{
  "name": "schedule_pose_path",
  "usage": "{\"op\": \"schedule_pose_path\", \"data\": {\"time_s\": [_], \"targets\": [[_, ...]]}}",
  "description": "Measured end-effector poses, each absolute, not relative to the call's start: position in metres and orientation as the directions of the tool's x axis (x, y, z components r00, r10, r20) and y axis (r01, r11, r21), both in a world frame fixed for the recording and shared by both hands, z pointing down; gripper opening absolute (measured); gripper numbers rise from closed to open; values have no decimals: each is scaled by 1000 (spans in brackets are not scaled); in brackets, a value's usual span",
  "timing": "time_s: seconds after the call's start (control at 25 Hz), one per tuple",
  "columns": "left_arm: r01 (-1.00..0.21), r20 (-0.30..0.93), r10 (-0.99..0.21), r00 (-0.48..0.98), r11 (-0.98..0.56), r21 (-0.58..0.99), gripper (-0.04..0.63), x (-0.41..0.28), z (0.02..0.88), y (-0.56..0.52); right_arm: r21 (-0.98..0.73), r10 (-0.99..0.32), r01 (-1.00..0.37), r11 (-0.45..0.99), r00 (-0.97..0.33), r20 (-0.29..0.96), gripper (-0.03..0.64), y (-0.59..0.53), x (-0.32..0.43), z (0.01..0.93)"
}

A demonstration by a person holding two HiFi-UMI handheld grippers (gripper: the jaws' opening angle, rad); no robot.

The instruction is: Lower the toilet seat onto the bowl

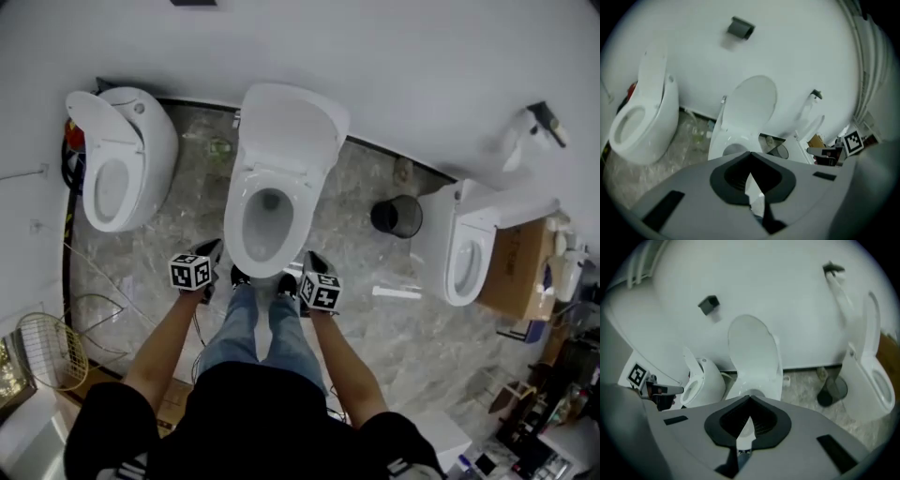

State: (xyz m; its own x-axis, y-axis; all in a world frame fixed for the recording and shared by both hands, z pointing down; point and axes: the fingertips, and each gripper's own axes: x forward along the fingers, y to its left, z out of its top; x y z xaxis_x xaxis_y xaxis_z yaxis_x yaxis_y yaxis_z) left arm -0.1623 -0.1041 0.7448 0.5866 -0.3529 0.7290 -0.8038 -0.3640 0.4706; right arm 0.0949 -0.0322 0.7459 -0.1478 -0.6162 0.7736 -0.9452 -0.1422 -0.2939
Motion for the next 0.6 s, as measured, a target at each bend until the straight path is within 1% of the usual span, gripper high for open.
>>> {"op": "schedule_pose_path", "data": {"time_s": [0.12,0.28,0.44,0.6], "targets": [[-772,623,-478,620,-512,377,6,-140,645,-128,-193,-752,-981,-27,-107,650,18,-63,102,649],[-758,462,-611,642,-597,263,6,-115,537,-146,-116,-880,-993,19,-72,470,18,-86,109,538],[-749,322,-681,657,-638,179,6,-108,449,-129,-79,-949,-996,36,-59,310,18,-73,102,443],[-746,196,-722,663,-659,99,5,-113,383,-103,-69,-978,-997,40,-54,201,18,-45,95,380]]}}
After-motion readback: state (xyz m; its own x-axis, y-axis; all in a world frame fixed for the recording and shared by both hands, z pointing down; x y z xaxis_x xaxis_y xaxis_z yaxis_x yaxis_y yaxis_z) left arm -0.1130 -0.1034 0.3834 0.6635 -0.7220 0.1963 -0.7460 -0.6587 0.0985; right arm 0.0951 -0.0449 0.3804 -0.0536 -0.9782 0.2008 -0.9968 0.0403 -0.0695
